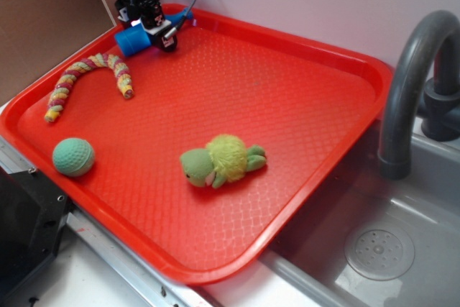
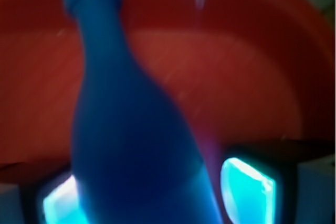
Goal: Grab the blue bottle.
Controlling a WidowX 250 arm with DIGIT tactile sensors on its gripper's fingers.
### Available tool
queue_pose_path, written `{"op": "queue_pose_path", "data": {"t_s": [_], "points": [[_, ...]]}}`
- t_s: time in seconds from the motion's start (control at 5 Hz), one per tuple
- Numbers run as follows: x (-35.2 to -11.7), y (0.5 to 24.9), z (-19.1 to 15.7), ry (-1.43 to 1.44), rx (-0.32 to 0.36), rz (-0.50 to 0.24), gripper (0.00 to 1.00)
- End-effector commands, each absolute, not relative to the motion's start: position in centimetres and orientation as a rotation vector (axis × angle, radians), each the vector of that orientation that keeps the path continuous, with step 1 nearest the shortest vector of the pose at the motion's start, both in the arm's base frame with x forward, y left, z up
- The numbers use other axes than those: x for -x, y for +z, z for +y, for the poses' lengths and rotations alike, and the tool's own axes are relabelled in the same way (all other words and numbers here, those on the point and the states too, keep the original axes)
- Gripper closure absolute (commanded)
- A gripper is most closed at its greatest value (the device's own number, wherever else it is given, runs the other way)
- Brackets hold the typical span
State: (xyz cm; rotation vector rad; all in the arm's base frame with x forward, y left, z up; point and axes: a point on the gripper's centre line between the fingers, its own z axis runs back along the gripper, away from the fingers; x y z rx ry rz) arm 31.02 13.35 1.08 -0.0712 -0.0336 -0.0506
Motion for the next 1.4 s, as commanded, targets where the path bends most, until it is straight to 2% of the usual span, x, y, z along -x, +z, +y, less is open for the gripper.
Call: {"op": "queue_pose_path", "data": {"t_s": [0.0,0.2,0.4,0.6,0.8,1.0,1.2], "points": [[-31.1,1.2,12.8,-0.130,0.061,-0.023,1.00],[-29.7,4.9,12.0,-0.138,-0.003,-0.047,1.00],[-27.8,9.4,9.8,-0.001,-0.249,0.021,1.00],[-24.6,14.2,5.3,0.036,-0.320,-0.023,1.00],[-23.0,19.1,2.5,0.036,-0.261,-0.072,1.00],[-24.3,22.6,4.2,0.063,-0.115,-0.131,1.00],[-24.6,21.0,4.9,0.014,-0.037,-0.132,1.00]]}}
